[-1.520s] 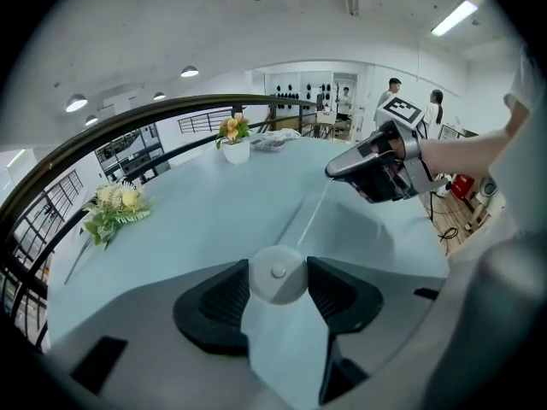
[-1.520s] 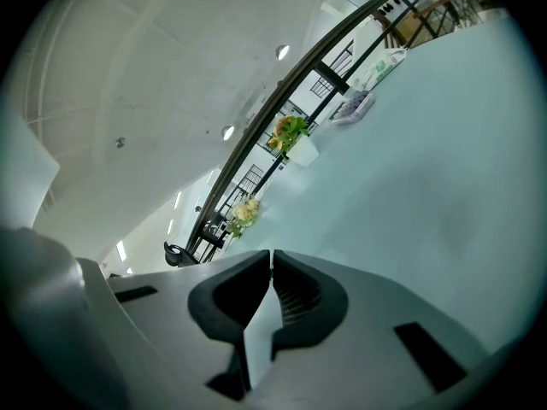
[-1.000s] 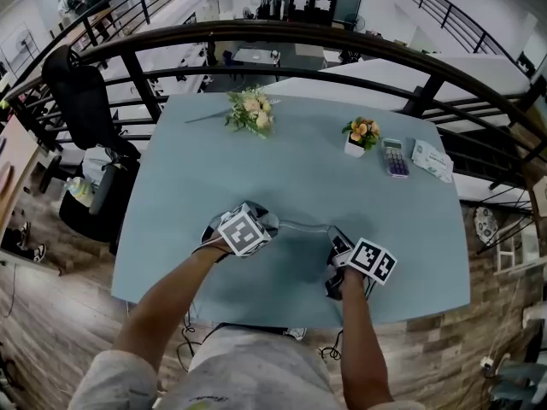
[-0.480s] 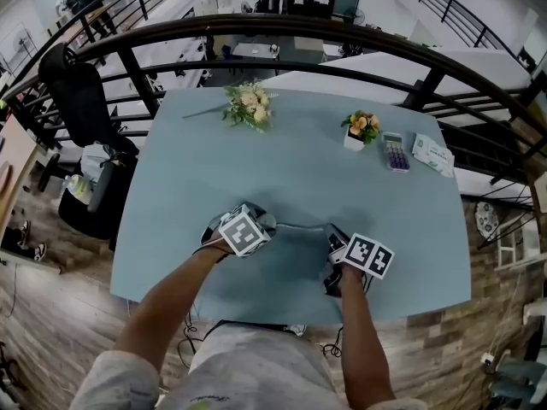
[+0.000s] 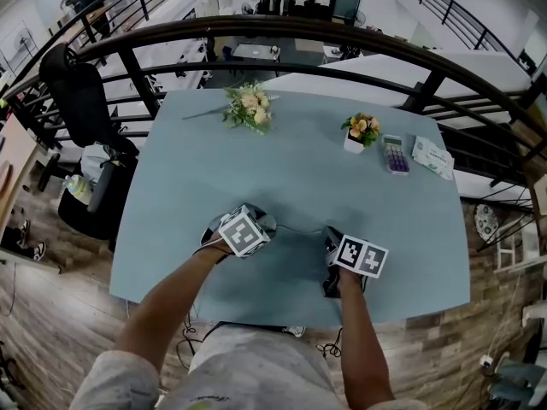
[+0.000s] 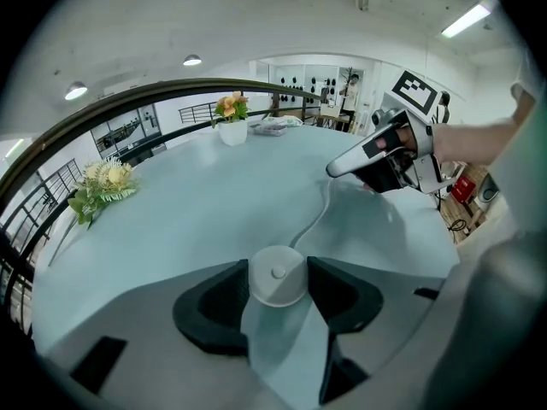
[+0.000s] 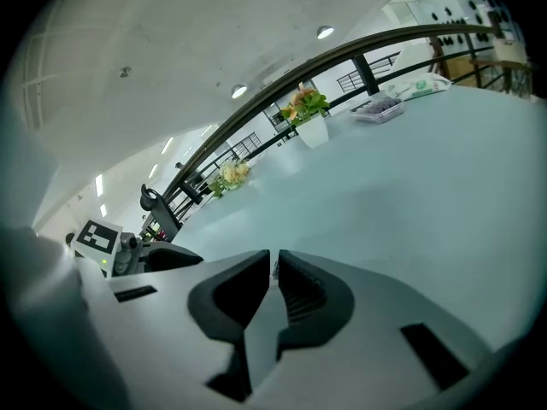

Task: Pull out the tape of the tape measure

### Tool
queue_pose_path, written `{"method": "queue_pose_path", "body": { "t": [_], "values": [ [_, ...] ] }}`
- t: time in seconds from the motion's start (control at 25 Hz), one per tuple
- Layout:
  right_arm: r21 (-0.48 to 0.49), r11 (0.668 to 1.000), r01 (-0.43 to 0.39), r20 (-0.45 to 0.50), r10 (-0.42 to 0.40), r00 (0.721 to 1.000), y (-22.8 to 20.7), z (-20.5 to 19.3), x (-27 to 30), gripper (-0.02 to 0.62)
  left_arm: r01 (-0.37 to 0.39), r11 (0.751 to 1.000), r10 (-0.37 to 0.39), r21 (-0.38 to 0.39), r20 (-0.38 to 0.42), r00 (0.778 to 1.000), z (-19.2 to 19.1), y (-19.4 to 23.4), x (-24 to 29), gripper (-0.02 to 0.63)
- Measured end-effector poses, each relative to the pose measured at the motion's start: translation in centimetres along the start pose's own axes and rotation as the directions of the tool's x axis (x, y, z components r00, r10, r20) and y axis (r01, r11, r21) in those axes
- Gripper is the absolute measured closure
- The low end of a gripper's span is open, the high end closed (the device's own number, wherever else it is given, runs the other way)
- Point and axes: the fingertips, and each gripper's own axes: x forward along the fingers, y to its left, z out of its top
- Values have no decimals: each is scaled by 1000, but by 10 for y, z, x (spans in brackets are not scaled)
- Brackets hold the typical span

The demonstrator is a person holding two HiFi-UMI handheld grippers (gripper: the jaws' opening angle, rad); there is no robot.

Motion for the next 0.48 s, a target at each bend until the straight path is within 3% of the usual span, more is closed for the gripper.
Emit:
{"method": "queue_pose_path", "body": {
  "t": [0.48],
  "values": [
    [-23, 1000, 14, 15, -13, 1000, 1, 4, -4, 570, 14, 1000, -14, -12, 21, 1000, 1, -6, 2, 344]
  ]
}}
